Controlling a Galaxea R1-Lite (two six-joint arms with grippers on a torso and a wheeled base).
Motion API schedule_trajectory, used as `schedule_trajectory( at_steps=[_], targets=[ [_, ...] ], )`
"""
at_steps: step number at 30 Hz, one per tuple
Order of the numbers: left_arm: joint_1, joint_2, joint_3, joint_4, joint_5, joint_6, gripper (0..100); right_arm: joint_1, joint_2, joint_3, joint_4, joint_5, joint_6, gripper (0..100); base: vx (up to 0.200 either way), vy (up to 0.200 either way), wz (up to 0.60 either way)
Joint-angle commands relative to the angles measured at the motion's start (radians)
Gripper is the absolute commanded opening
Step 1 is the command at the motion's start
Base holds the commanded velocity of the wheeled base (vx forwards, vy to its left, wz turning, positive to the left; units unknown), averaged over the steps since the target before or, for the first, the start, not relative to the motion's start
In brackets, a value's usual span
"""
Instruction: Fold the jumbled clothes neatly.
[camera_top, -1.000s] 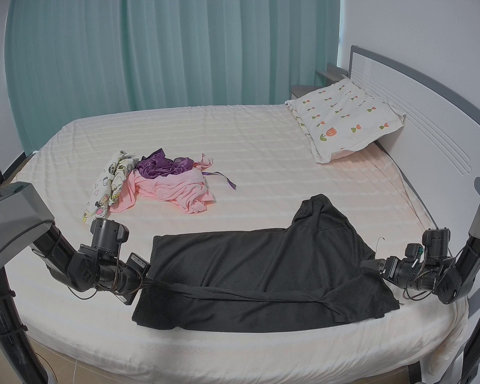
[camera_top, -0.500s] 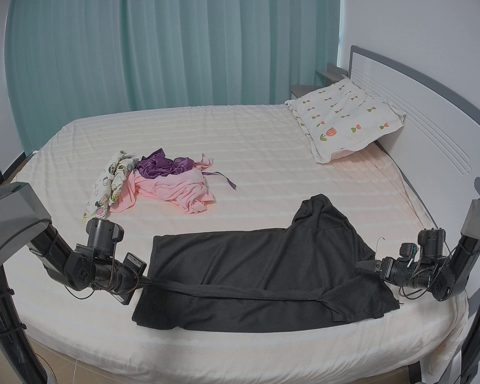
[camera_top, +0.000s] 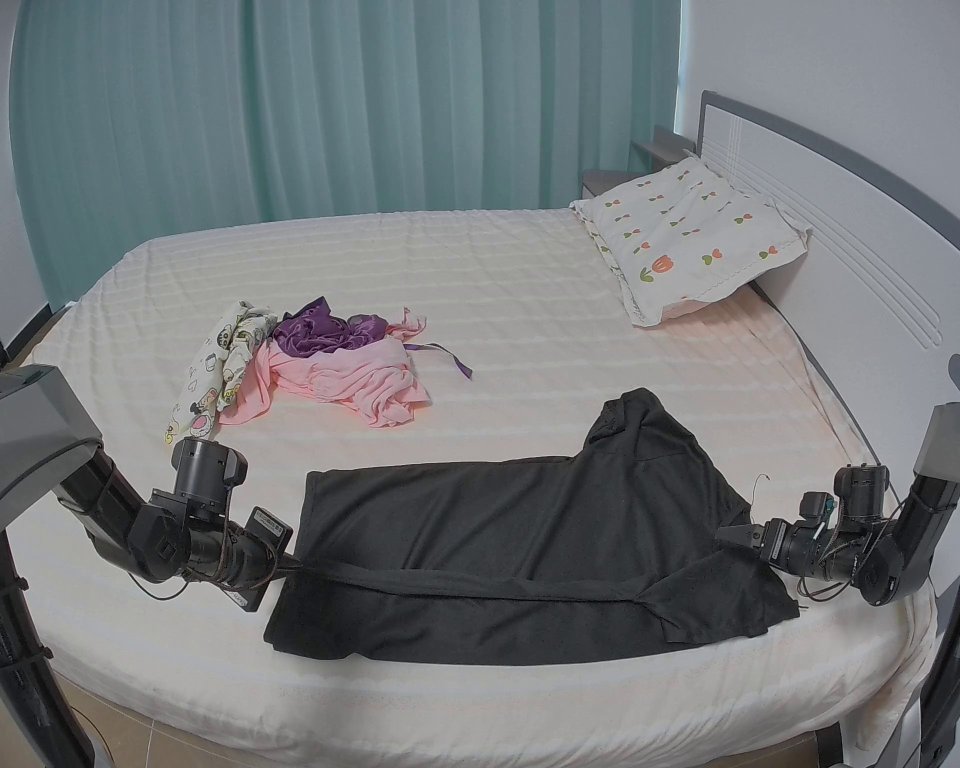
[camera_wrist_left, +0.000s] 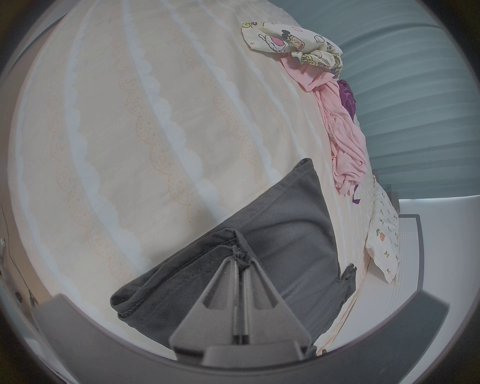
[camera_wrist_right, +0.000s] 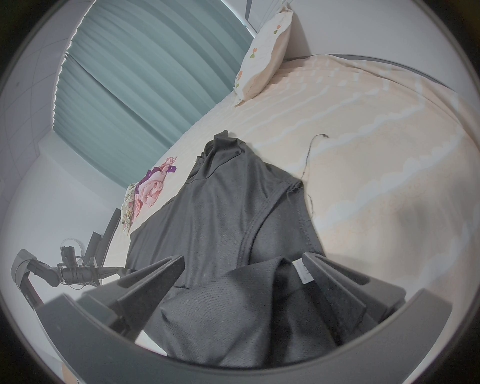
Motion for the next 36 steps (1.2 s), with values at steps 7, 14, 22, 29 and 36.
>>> schedule_trajectory(
  at_steps=[7, 14, 22, 29, 36],
  targets=[
    [0.000, 0.000, 0.004, 0.000, 0.000, 0.001, 0, -0.014, 0.004, 0.005, -0.001, 0.001, -0.003, 100, 0.000, 0.000, 0.00],
    [0.000, 0.000, 0.004, 0.000, 0.000, -0.001, 0, -0.005, 0.009, 0.003, 0.000, 0.004, -0.002, 100, 0.000, 0.000, 0.00],
    [0.000, 0.001, 0.003, -0.002, 0.002, -0.025, 0, 0.000, 0.009, -0.005, 0.000, -0.004, 0.003, 0, 0.000, 0.000, 0.00],
    [0.000, 0.003, 0.004, -0.002, 0.002, -0.025, 0, -0.007, 0.004, -0.006, -0.003, -0.004, 0.009, 0, 0.000, 0.000, 0.00],
    [0.009, 0.004, 0.006, 0.000, 0.002, -0.025, 0, -0.030, 0.007, -0.006, -0.033, -0.004, 0.014, 0, 0.000, 0.000, 0.00]
  ],
)
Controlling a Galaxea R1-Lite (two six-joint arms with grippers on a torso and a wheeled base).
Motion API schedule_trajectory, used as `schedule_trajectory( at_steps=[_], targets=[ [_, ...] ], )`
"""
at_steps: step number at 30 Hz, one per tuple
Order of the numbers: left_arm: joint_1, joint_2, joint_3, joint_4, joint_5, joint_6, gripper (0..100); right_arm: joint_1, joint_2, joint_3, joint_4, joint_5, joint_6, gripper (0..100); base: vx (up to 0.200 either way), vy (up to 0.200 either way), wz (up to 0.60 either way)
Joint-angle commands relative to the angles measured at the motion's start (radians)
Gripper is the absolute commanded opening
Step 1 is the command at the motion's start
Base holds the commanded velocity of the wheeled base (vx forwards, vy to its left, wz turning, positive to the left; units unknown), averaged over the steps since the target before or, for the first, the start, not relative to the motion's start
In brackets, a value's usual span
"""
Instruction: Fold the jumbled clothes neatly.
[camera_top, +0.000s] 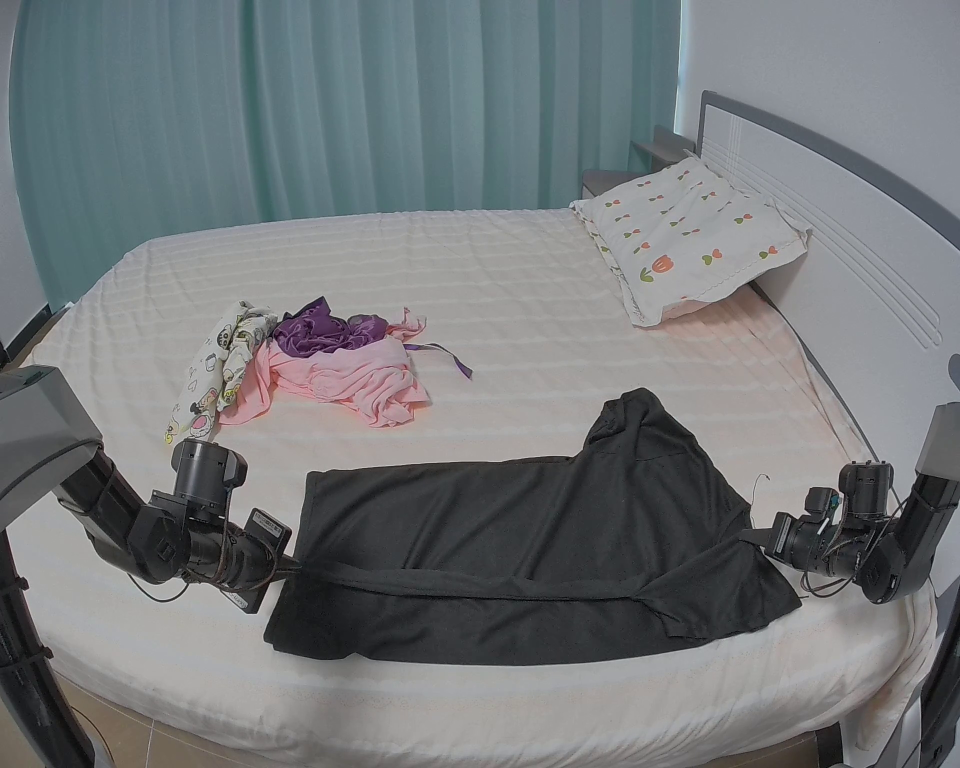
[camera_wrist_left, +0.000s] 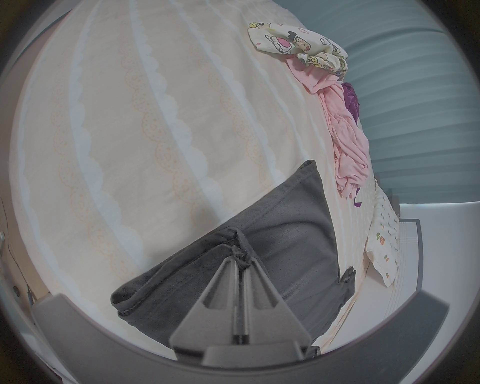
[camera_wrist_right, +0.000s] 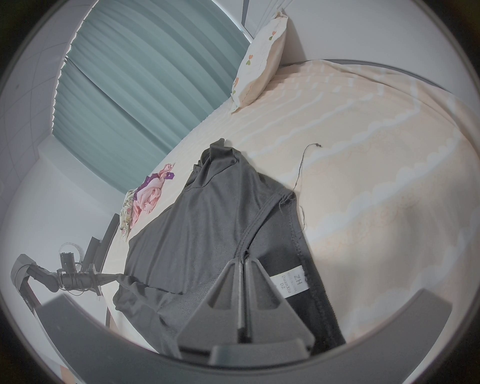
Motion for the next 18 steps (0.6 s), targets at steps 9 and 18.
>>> schedule_trajectory(
  at_steps=[9, 18],
  targets=[
    [0.016, 0.008, 0.009, 0.000, 0.007, 0.000, 0, -0.025, 0.006, -0.003, -0.027, 0.005, 0.003, 0, 0.000, 0.000, 0.00],
    [0.017, 0.011, 0.021, 0.000, 0.012, 0.001, 0, -0.022, 0.032, -0.009, -0.104, 0.002, 0.065, 0, 0.000, 0.000, 0.00]
  ],
)
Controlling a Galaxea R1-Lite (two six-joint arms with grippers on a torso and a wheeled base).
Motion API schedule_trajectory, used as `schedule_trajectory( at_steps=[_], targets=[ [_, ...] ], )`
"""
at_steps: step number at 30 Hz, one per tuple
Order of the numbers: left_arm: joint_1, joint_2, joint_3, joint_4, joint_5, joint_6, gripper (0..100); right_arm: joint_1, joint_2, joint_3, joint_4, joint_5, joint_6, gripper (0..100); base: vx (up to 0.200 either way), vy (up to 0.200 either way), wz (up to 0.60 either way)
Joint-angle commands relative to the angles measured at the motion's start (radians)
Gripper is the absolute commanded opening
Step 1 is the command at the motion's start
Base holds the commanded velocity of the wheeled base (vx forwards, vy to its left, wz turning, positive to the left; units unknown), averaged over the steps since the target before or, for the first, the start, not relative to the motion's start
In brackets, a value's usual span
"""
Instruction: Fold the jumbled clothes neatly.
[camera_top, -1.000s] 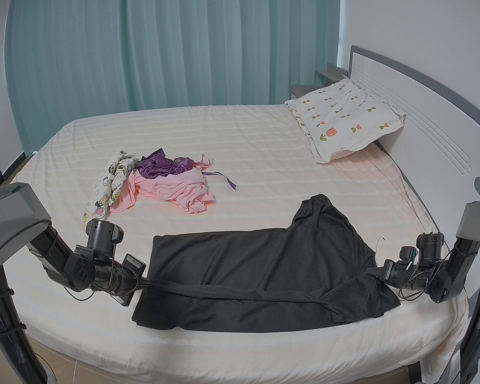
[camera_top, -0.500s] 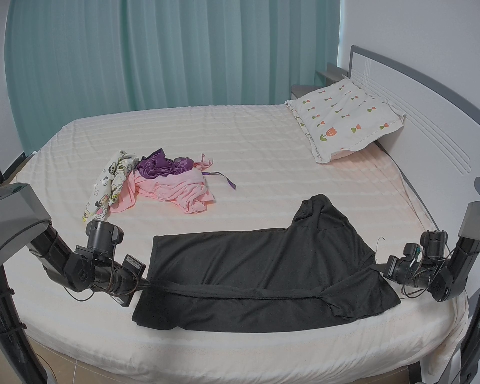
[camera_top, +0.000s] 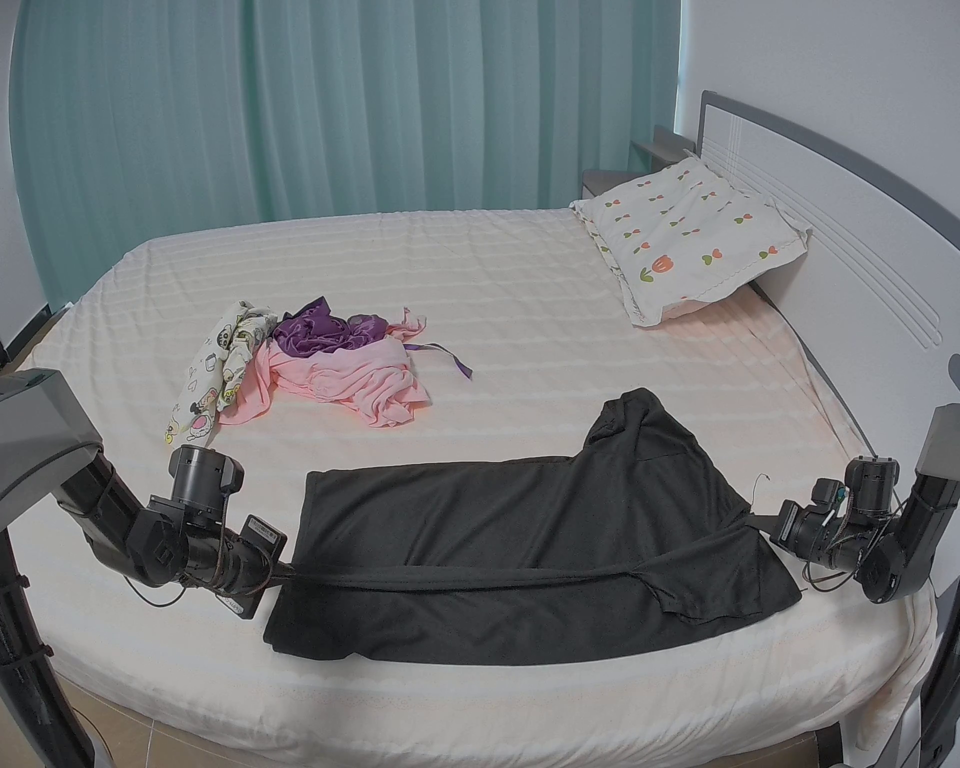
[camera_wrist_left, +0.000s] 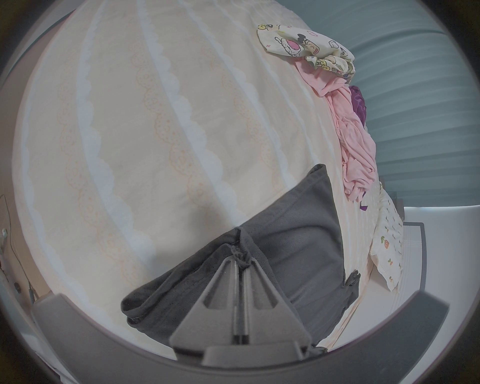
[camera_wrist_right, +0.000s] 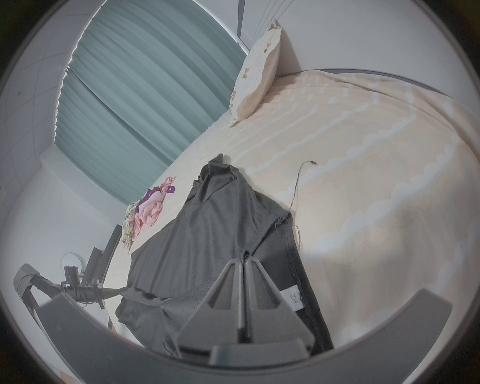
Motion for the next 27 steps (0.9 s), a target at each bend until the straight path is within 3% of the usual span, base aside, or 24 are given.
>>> schedule_trajectory(
  at_steps=[1, 9, 23, 24, 25, 26, 27],
  targets=[
    [-0.001, 0.003, 0.004, 0.000, 0.001, 0.002, 0, 0.002, 0.025, -0.006, -0.027, -0.002, 0.013, 0, 0.000, 0.000, 0.00],
    [-0.001, 0.009, 0.003, -0.002, 0.016, 0.002, 0, 0.012, 0.054, -0.015, -0.085, -0.004, 0.073, 0, 0.000, 0.000, 0.00],
    [-0.001, 0.013, 0.003, -0.003, 0.016, 0.002, 0, 0.016, 0.065, -0.015, -0.094, -0.013, 0.074, 0, 0.000, 0.000, 0.00],
    [-0.001, 0.013, 0.003, -0.003, 0.016, 0.000, 100, 0.016, 0.066, -0.017, -0.094, -0.013, 0.074, 0, 0.000, 0.000, 0.00],
    [-0.001, 0.013, 0.003, -0.003, 0.016, 0.000, 100, 0.016, 0.066, -0.017, -0.094, -0.014, 0.074, 0, 0.000, 0.000, 0.00],
    [-0.001, 0.013, 0.003, -0.003, 0.016, 0.000, 100, 0.016, 0.066, -0.017, -0.094, -0.014, 0.074, 100, 0.000, 0.000, 0.00],
    [-0.001, 0.013, 0.003, -0.003, 0.016, 0.000, 100, 0.016, 0.066, -0.015, -0.093, -0.014, 0.074, 100, 0.000, 0.000, 0.00]
  ],
)
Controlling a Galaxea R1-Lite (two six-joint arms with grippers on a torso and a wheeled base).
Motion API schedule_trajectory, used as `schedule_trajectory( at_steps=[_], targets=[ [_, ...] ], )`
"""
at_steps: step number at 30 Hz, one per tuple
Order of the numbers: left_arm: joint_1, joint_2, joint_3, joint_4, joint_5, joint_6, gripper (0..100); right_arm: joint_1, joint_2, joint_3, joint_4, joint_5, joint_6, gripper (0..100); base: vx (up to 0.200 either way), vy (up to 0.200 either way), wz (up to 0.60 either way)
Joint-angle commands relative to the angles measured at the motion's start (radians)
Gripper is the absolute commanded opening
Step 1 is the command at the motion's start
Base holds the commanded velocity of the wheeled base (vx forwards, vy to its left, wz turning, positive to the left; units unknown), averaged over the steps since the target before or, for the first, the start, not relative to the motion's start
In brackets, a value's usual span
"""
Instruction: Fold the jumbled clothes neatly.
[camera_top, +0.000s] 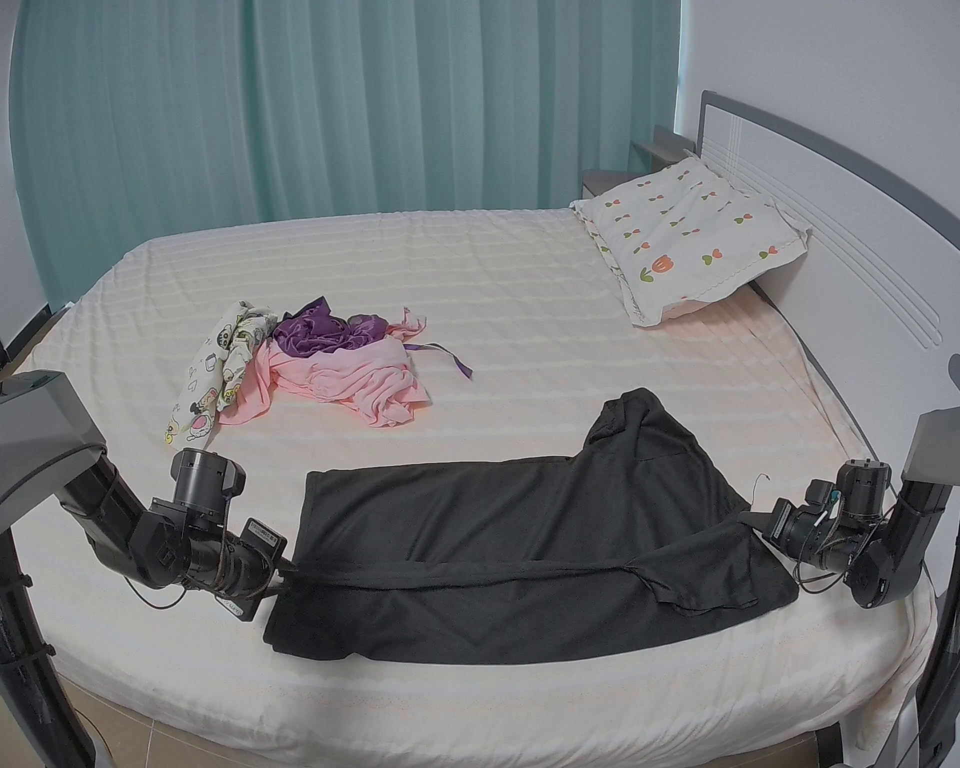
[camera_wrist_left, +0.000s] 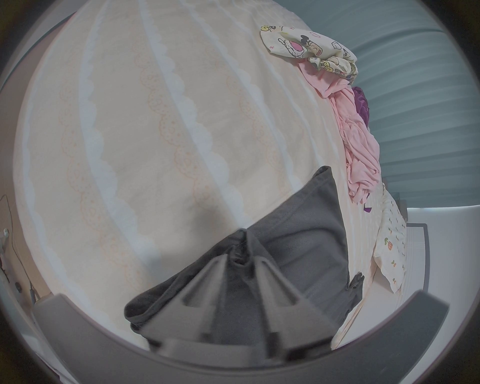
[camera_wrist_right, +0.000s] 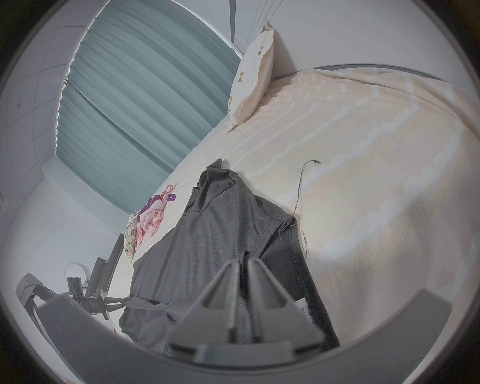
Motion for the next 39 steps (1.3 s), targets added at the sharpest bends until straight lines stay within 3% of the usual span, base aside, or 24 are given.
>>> schedule_trajectory(
  at_steps=[1, 11, 19, 39],
  targets=[
    [0.000, 0.001, 0.000, -0.001, 0.000, 0.001, 100, 0.000, 0.002, 0.001, 0.001, 0.002, 0.000, 100, 0.000, 0.000, 0.00],
    [0.003, -0.014, 0.003, -0.001, -0.003, -0.005, 100, -0.006, -0.028, 0.019, -0.002, 0.003, 0.006, 100, 0.000, 0.000, 0.00],
    [0.035, -0.131, 0.023, -0.001, -0.040, -0.002, 100, -0.008, -0.054, 0.022, -0.002, 0.000, 0.033, 100, 0.000, 0.000, 0.00],
    [0.071, -0.135, 0.023, 0.001, -0.095, -0.004, 100, -0.002, -0.054, 0.020, -0.004, -0.038, 0.032, 100, 0.030, 0.000, 0.00]
  ],
)
